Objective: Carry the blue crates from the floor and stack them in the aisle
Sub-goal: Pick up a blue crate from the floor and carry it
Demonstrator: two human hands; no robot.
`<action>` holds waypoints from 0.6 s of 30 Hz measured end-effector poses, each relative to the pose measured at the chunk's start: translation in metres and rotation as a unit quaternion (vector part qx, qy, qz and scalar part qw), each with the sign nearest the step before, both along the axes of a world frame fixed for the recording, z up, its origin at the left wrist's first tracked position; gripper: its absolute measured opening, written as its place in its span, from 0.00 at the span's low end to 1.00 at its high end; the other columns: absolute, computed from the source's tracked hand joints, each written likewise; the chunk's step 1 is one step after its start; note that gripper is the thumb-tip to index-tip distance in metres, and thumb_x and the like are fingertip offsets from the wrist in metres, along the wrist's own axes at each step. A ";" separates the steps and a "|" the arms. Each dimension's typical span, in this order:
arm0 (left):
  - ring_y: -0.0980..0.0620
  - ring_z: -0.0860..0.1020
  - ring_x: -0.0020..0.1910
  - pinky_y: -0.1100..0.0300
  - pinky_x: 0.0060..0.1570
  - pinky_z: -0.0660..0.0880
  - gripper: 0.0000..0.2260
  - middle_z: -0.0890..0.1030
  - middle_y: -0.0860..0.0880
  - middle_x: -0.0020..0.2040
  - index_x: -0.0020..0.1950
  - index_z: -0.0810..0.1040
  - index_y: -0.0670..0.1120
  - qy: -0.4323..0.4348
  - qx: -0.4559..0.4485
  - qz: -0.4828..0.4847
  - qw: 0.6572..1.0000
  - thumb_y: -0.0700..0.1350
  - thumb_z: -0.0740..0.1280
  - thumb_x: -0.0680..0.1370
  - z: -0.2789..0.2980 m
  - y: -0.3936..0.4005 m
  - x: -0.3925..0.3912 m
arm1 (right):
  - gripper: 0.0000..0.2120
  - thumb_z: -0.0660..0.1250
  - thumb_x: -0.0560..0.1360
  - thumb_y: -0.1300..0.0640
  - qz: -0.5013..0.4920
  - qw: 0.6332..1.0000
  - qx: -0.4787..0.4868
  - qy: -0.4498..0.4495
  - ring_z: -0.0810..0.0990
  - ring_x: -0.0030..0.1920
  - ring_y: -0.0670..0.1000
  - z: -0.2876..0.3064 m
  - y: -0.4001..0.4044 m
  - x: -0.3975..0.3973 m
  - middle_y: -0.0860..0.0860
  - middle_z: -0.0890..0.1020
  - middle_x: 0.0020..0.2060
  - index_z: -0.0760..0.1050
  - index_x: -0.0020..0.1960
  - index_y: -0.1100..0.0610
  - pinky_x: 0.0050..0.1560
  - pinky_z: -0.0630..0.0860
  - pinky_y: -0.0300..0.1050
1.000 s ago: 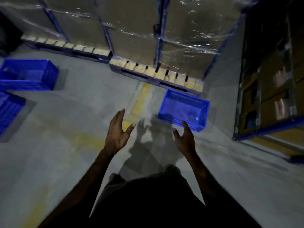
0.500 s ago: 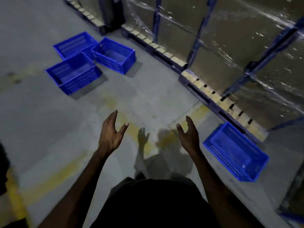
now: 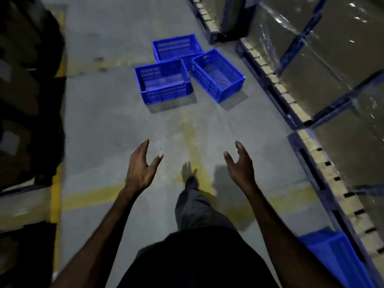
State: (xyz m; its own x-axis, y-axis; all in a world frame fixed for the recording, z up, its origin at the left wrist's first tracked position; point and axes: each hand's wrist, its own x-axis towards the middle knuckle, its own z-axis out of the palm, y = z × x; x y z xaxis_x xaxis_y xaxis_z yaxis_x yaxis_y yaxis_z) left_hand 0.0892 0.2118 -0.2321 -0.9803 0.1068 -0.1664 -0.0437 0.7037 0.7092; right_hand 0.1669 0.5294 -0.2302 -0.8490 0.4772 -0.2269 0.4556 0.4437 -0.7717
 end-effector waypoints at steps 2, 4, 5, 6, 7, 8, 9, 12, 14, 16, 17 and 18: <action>0.49 0.60 0.80 0.50 0.78 0.59 0.35 0.63 0.50 0.82 0.83 0.60 0.51 -0.004 0.002 0.027 1.000 0.65 0.63 0.80 0.002 0.002 -0.035 | 0.30 0.65 0.80 0.45 0.012 1.000 -0.004 -0.002 0.65 0.76 0.52 -0.005 0.005 -0.047 0.51 0.66 0.77 0.60 0.79 0.52 0.72 0.64 0.48; 0.48 0.61 0.80 0.51 0.78 0.59 0.34 0.63 0.50 0.81 0.82 0.60 0.50 -0.004 -0.004 0.037 0.999 0.64 0.64 0.80 0.005 0.005 -0.066 | 0.30 0.65 0.80 0.46 0.023 1.000 -0.007 0.000 0.67 0.75 0.53 -0.006 0.011 -0.091 0.51 0.67 0.76 0.61 0.78 0.52 0.71 0.65 0.47; 0.48 0.61 0.80 0.51 0.77 0.59 0.34 0.64 0.49 0.81 0.82 0.61 0.50 -0.009 -0.012 0.044 0.999 0.63 0.64 0.81 0.007 0.007 -0.084 | 0.30 0.65 0.80 0.47 0.026 1.000 -0.012 -0.002 0.67 0.75 0.53 -0.006 0.015 -0.114 0.52 0.68 0.76 0.62 0.78 0.53 0.71 0.65 0.47; 0.48 0.62 0.80 0.50 0.77 0.60 0.34 0.64 0.49 0.81 0.82 0.61 0.49 -0.013 -0.019 0.051 0.998 0.63 0.64 0.81 0.009 0.008 -0.102 | 0.29 0.66 0.80 0.47 0.028 0.999 -0.018 -0.002 0.68 0.74 0.53 -0.005 0.020 -0.136 0.52 0.68 0.76 0.62 0.78 0.53 0.71 0.65 0.47; 0.47 0.62 0.79 0.50 0.77 0.60 0.35 0.64 0.48 0.81 0.82 0.61 0.49 -0.017 -0.023 0.058 0.998 0.64 0.64 0.80 0.011 0.010 -0.119 | 0.29 0.66 0.80 0.47 0.032 0.999 -0.021 -0.001 0.68 0.74 0.53 -0.005 0.025 -0.158 0.52 0.68 0.75 0.63 0.78 0.53 0.71 0.65 0.48; 0.47 0.62 0.79 0.49 0.77 0.61 0.35 0.65 0.48 0.81 0.82 0.61 0.49 -0.017 -0.023 0.062 0.998 0.64 0.64 0.80 0.013 0.011 -0.134 | 0.29 0.66 0.80 0.47 0.038 0.999 -0.019 0.002 0.68 0.74 0.53 -0.004 0.029 -0.176 0.52 0.69 0.75 0.63 0.77 0.54 0.72 0.65 0.48; 0.46 0.63 0.79 0.48 0.77 0.61 0.36 0.65 0.47 0.81 0.82 0.61 0.49 -0.017 -0.022 0.067 0.997 0.65 0.63 0.80 0.014 0.014 -0.151 | 0.29 0.66 0.80 0.48 0.048 0.999 -0.014 0.005 0.68 0.74 0.54 -0.005 0.033 -0.197 0.52 0.69 0.75 0.63 0.77 0.54 0.72 0.66 0.49; 0.47 0.63 0.79 0.49 0.77 0.61 0.34 0.65 0.47 0.81 0.82 0.61 0.48 -0.016 -0.016 0.089 0.996 0.62 0.65 0.81 0.016 0.022 -0.196 | 0.29 0.66 0.79 0.47 0.080 0.997 -0.004 -0.004 0.68 0.74 0.54 -0.007 0.046 -0.254 0.52 0.69 0.75 0.63 0.77 0.54 0.73 0.66 0.51; 0.48 0.63 0.79 0.51 0.77 0.60 0.33 0.65 0.48 0.81 0.82 0.62 0.48 -0.019 -0.011 0.105 0.994 0.60 0.66 0.81 0.016 0.027 -0.218 | 0.30 0.66 0.79 0.47 0.099 0.995 -0.003 -0.009 0.68 0.74 0.53 -0.008 0.050 -0.286 0.52 0.69 0.75 0.63 0.77 0.54 0.73 0.66 0.52; 0.48 0.63 0.79 0.52 0.77 0.60 0.32 0.65 0.48 0.80 0.82 0.62 0.48 -0.032 0.001 0.121 0.992 0.59 0.66 0.81 0.012 0.031 -0.245 | 0.30 0.66 0.79 0.47 0.110 0.994 -0.006 -0.011 0.69 0.74 0.53 -0.012 0.052 -0.320 0.51 0.69 0.75 0.63 0.77 0.53 0.73 0.67 0.53; 0.48 0.63 0.79 0.52 0.77 0.60 0.32 0.65 0.48 0.80 0.82 0.62 0.48 -0.040 0.006 0.126 0.991 0.58 0.66 0.81 0.009 0.031 -0.261 | 0.29 0.66 0.79 0.47 0.113 0.994 -0.005 -0.012 0.69 0.74 0.53 -0.015 0.053 -0.337 0.51 0.70 0.75 0.63 0.77 0.53 0.73 0.67 0.53; 0.48 0.64 0.79 0.51 0.77 0.61 0.32 0.65 0.47 0.80 0.82 0.62 0.48 -0.048 0.008 0.127 0.991 0.59 0.66 0.81 0.005 0.031 -0.274 | 0.29 0.66 0.79 0.47 0.116 0.993 -0.003 -0.015 0.70 0.73 0.53 -0.017 0.052 -0.351 0.51 0.70 0.75 0.64 0.77 0.53 0.73 0.67 0.53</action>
State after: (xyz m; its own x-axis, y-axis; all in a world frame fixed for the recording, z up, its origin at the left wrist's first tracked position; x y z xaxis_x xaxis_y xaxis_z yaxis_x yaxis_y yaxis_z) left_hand -0.1846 0.2427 -0.2268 -0.9556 -0.1382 -0.2603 -0.2858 0.6503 0.7039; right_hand -0.1842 0.5817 -0.2474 -0.9289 0.2681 -0.2556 0.3642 0.5355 -0.7620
